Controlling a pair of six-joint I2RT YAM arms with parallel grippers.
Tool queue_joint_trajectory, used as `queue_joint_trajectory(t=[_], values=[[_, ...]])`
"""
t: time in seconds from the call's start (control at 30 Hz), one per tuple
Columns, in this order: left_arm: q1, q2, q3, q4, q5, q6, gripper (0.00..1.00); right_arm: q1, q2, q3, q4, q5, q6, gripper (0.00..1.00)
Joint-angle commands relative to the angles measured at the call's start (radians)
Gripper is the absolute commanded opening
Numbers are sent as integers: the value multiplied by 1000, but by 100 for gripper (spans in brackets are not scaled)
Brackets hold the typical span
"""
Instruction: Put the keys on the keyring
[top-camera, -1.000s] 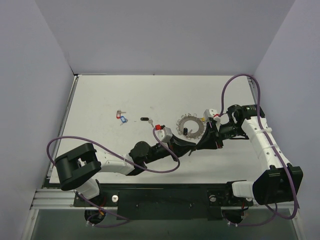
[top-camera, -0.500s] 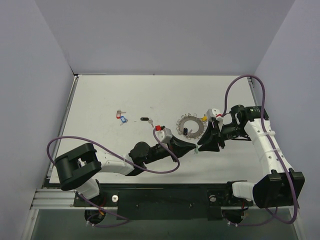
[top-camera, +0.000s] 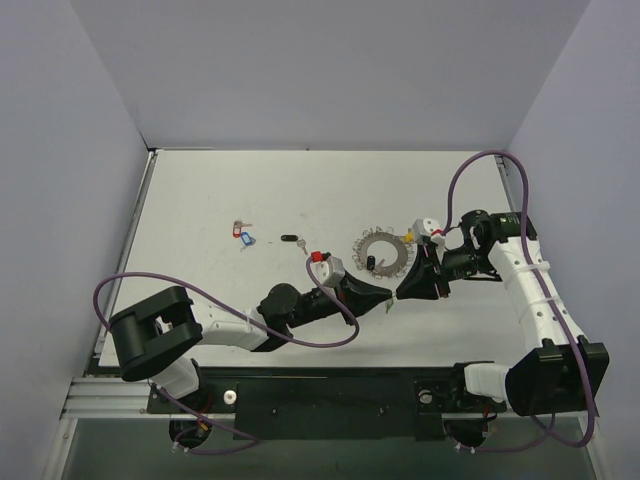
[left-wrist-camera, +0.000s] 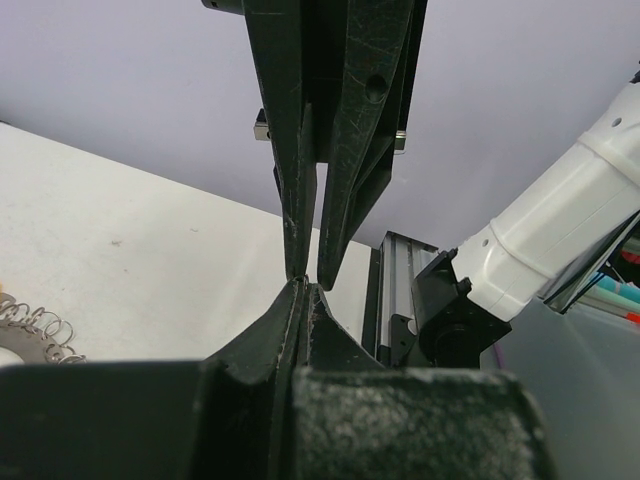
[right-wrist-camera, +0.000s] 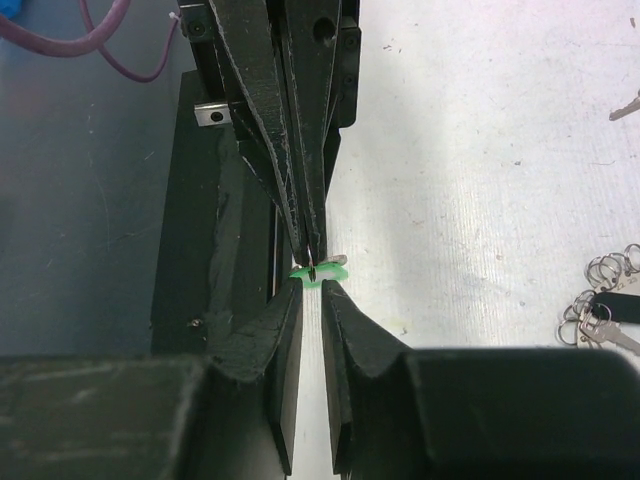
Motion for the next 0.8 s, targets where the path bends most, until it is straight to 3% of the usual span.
queue_joint_trajectory(t=[0.0,0.77], values=[[3,-25,27,351,17,-17,0,19,15,-10,-89,-18,-29,9],[3,-13,42,354,22,-26,0,65,33,-12,-91,-8,-38,6]])
